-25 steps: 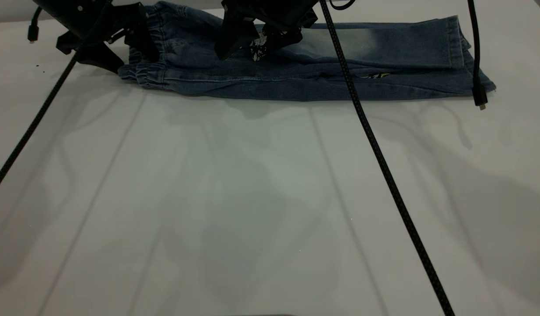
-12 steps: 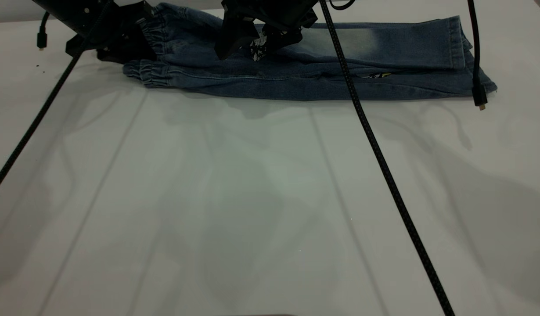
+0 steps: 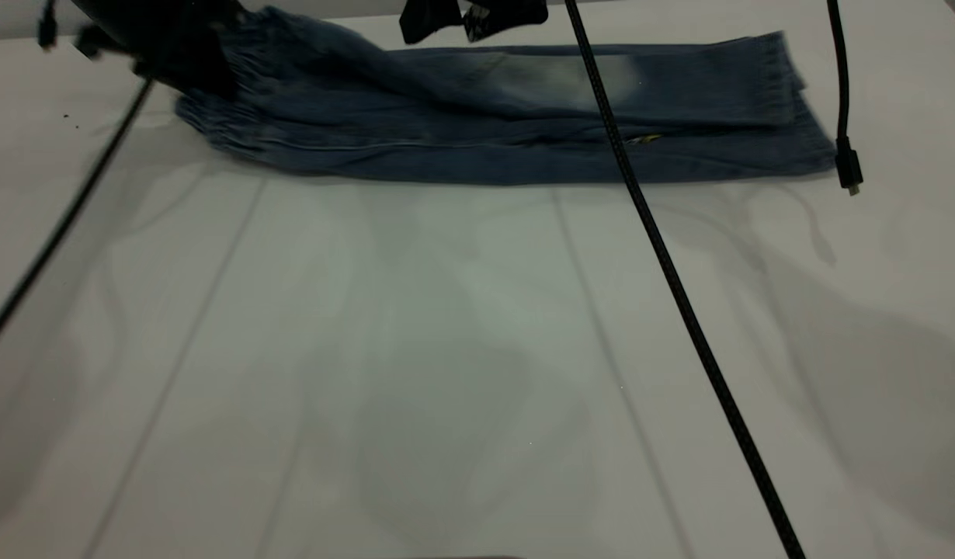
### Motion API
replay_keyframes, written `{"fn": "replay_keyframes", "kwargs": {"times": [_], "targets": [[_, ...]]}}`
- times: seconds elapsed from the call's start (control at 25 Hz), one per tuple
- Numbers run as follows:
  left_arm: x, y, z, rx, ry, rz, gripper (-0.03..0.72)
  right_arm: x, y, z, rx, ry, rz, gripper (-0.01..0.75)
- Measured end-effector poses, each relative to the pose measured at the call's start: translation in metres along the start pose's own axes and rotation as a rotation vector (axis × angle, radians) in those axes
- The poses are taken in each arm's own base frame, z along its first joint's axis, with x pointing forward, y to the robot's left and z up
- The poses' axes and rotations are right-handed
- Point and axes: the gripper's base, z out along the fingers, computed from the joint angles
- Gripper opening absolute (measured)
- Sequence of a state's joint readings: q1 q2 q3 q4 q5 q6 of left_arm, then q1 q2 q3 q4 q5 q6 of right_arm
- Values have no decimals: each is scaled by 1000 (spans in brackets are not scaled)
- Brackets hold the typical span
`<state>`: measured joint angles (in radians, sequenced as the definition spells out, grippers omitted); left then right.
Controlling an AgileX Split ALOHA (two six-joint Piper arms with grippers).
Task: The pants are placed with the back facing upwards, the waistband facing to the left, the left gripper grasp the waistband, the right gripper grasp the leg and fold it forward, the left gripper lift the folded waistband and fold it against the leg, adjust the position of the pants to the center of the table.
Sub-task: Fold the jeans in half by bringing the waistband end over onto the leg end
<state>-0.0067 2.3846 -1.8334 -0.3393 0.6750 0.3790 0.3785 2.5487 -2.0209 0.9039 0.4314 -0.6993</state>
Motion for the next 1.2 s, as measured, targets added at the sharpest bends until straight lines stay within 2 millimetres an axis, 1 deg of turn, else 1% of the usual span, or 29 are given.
{"fn": "replay_keyframes", "kwargs": {"times": [0.08,0.12,0.2,0.28,0.4,0.44,0.56,0.68,0.76,0.84,0.88,0.96,1.04,1.08,1.12,1.2], "targets": [[-5,0,-18,-37,5,32,91,0,-1,1,11,-7,-5,471],[-9,0,-30,-61,2,59,91,1,-2,2,10,-3,-4,471],[-13,-1,-47,-83,3,83,90,9,-4,7,2,25,1,471],[-19,-4,-66,-96,-14,102,90,24,-5,16,-24,84,10,471],[-25,-6,-87,-106,-46,113,90,52,-3,33,-62,182,8,470],[-27,-8,-93,-108,-58,115,90,52,1,34,-69,182,5,469],[-31,-10,-108,-111,-81,120,90,56,15,39,-91,196,-13,470],[-32,-13,-113,-93,-87,109,90,59,34,42,-126,215,-37,470],[-32,-16,-113,-65,-94,99,90,57,46,40,-171,244,-57,470],[-33,-19,-113,-39,-101,95,90,48,58,32,-231,277,-79,470],[-33,-22,-112,-28,-103,100,90,38,63,26,-251,278,-95,470],[-34,-27,-111,-13,-105,109,90,11,73,5,-283,273,-134,470],[-34,-34,-110,-5,-105,122,90,-16,79,-20,-271,270,-186,470],[-34,-38,-110,-1,-103,131,90,-28,79,-33,-252,275,-212,470],[-35,-43,-112,4,-104,144,90,-36,75,-43,-207,296,-232,470],[-36,-56,-116,18,-105,179,90,-46,61,-60,-77,348,-257,470]]}}
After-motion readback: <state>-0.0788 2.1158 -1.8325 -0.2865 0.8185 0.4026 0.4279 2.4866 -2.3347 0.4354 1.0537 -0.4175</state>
